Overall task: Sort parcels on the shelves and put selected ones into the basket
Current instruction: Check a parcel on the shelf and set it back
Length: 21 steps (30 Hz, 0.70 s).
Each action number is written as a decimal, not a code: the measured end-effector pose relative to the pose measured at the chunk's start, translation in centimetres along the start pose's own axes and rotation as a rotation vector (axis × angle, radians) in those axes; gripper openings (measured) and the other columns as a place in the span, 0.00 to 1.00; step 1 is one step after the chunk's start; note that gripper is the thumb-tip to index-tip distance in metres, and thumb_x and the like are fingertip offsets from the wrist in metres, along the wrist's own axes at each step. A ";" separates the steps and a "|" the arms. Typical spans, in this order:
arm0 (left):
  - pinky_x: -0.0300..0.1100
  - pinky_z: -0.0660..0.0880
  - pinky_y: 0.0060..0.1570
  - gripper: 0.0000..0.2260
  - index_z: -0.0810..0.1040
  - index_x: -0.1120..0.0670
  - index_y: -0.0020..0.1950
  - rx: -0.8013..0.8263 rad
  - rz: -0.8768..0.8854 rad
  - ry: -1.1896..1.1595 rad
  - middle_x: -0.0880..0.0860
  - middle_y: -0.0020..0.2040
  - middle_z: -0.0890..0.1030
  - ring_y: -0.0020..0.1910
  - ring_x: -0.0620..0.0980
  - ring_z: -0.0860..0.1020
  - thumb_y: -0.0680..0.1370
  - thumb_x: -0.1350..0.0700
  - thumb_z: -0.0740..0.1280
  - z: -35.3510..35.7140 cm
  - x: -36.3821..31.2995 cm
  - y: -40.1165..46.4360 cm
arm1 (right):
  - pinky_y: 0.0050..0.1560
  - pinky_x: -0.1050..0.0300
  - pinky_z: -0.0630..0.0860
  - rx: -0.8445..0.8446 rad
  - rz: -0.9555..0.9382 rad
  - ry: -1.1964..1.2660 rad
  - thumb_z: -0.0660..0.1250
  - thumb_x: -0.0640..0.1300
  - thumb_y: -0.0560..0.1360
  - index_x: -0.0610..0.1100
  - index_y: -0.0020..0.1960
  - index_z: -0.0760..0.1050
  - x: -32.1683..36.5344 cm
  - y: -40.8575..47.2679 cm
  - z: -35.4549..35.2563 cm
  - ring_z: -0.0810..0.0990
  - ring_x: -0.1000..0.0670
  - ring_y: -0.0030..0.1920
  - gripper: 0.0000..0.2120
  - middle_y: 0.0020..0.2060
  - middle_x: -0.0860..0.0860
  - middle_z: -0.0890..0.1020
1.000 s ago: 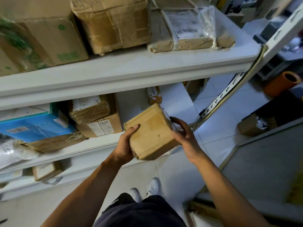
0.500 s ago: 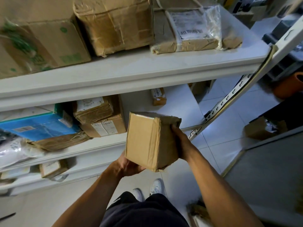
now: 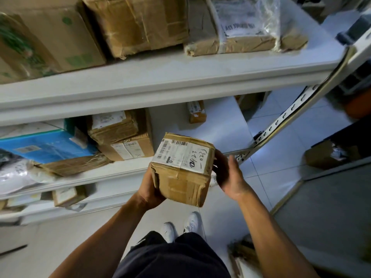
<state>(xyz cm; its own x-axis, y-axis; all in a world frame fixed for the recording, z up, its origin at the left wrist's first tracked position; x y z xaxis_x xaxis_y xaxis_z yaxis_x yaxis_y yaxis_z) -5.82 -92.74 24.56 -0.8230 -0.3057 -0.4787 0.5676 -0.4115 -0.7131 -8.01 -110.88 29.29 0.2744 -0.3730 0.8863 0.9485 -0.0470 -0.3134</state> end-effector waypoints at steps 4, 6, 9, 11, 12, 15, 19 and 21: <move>0.43 0.80 0.27 0.26 0.85 0.59 0.33 0.087 -0.014 0.102 0.57 0.34 0.85 0.31 0.52 0.85 0.84 0.55 0.57 2.0 -0.4 0.2 | 0.55 0.43 0.69 -0.013 0.109 -0.201 0.68 0.68 0.70 0.41 0.51 0.80 1.0 0.1 0.5 0.77 0.40 0.50 0.29 0.48 0.37 0.80; 0.39 0.78 0.25 0.18 0.81 0.63 0.32 0.162 -0.028 0.252 0.55 0.27 0.81 0.26 0.50 0.81 0.80 0.61 0.63 3.8 -0.9 0.0 | 0.60 0.38 0.74 0.031 0.201 -0.302 0.67 0.70 0.70 0.38 0.57 0.78 0.4 0.2 1.3 0.81 0.35 0.55 0.36 0.54 0.34 0.81; 0.42 0.78 0.38 0.18 0.83 0.58 0.44 0.204 -0.101 0.424 0.55 0.35 0.82 0.35 0.51 0.81 0.82 0.46 0.63 4.5 -1.5 1.5 | 0.64 0.40 0.75 0.117 0.388 -0.238 0.56 0.71 0.77 0.48 0.66 0.79 -1.6 -1.1 1.8 0.81 0.43 0.63 0.33 0.61 0.44 0.83; 0.40 0.74 0.40 0.23 0.82 0.58 0.53 0.154 -0.187 0.466 0.55 0.41 0.80 0.36 0.50 0.80 0.74 0.38 0.68 3.6 -1.2 1.7 | 0.65 0.39 0.75 0.131 0.402 -0.228 0.50 0.65 0.82 0.53 0.60 0.82 -2.6 -1.6 1.5 0.83 0.44 0.61 0.27 0.59 0.46 0.84; 0.36 0.73 0.38 0.25 0.79 0.58 0.61 0.176 -0.161 0.456 0.55 0.46 0.80 0.35 0.45 0.80 0.75 0.39 0.67 3.3 -1.4 1.9 | 0.67 0.37 0.74 0.128 0.396 -0.227 0.50 0.64 0.83 0.53 0.59 0.82 -3.0 -1.6 1.5 0.83 0.44 0.61 0.26 0.59 0.46 0.84; 0.39 0.75 0.43 0.22 0.63 0.61 0.76 0.113 -0.041 0.423 0.66 0.67 0.76 0.45 0.50 0.81 0.86 0.50 0.55 3.0 -2.3 1.9 | 0.71 0.37 0.71 0.128 0.424 -0.178 0.56 0.73 0.77 0.50 0.68 0.78 -4.6 -1.8 1.7 0.81 0.44 0.64 0.34 0.63 0.46 0.82; 0.39 0.74 0.20 0.29 0.71 0.67 0.67 -0.153 -0.192 0.249 0.64 0.40 0.81 0.23 0.59 0.80 0.83 0.42 0.55 0.8 -0.5 2.0 | 0.72 0.38 0.69 0.148 0.491 -0.083 0.56 0.77 0.73 0.47 0.71 0.75 -6.8 -1.9 1.7 0.78 0.42 0.68 0.41 0.67 0.44 0.80; 0.44 0.79 0.30 0.28 0.78 0.63 0.58 -0.130 -0.159 0.209 0.61 0.43 0.78 0.30 0.59 0.81 0.79 0.37 0.61 0.2 -0.2 1.7 | 0.71 0.38 0.70 0.108 0.516 -0.069 0.59 0.77 0.72 0.45 0.70 0.77 -7.6 -1.6 0.9 0.79 0.41 0.66 0.42 0.65 0.42 0.81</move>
<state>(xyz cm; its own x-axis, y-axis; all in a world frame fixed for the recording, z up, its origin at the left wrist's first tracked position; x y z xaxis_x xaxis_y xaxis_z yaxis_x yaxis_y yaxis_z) -4.71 -93.57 23.59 -0.8956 -0.0574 -0.4411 0.4348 -0.3221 -0.8409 -11.49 -107.10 23.36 0.7161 -0.2599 0.6478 0.6973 0.2237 -0.6810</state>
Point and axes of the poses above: each hand's wrist, its own y-axis towards the middle knuckle, its own z-axis out of the palm, x = y × z, the point moved 10 cm from there along y, towards the middle knuckle
